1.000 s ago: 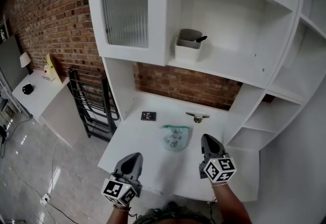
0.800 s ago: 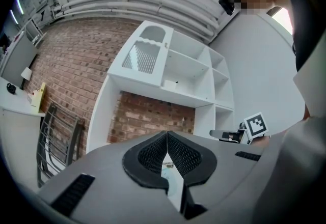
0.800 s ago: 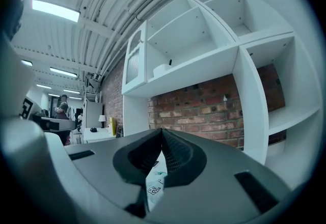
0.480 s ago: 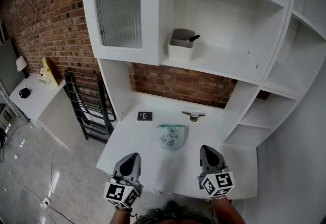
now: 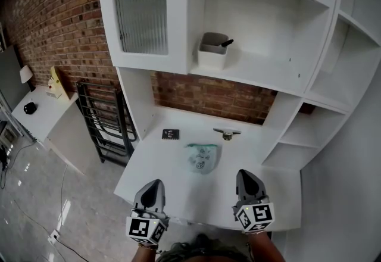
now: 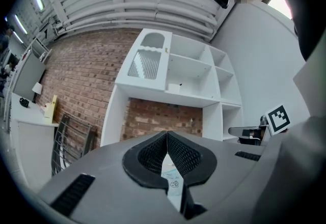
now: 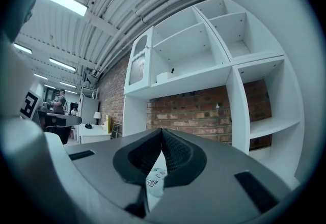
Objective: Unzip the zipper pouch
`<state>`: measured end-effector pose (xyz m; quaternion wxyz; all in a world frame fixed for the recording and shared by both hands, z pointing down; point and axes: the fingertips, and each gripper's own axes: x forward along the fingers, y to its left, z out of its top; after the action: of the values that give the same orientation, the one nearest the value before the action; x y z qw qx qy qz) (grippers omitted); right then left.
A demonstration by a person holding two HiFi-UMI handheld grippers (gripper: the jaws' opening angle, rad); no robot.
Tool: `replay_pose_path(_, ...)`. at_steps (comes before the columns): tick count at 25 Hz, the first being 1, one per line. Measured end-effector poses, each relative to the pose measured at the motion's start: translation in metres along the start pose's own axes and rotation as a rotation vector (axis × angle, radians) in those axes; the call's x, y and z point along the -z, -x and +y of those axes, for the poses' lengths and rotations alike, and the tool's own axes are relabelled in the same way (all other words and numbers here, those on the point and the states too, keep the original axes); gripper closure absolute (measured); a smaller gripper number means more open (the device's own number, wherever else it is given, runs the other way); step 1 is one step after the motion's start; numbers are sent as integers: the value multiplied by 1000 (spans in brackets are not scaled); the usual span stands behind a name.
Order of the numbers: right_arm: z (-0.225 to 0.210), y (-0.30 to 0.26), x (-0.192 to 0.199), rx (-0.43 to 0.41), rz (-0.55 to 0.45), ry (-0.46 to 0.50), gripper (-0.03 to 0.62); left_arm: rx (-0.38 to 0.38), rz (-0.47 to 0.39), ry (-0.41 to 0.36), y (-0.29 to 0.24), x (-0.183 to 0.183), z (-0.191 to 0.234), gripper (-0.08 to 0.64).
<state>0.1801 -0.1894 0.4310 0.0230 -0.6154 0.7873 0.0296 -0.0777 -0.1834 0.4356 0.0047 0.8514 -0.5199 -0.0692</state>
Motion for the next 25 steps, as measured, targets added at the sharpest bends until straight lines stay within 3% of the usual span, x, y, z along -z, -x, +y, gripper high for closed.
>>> replay_pose_path(8,7,3,4,-1,14,22,592,-28,44,25,5,3,0,555)
replay_pose_path(25,3,12,9,14,34,21,592,-43,6,10,7,-3,1,555)
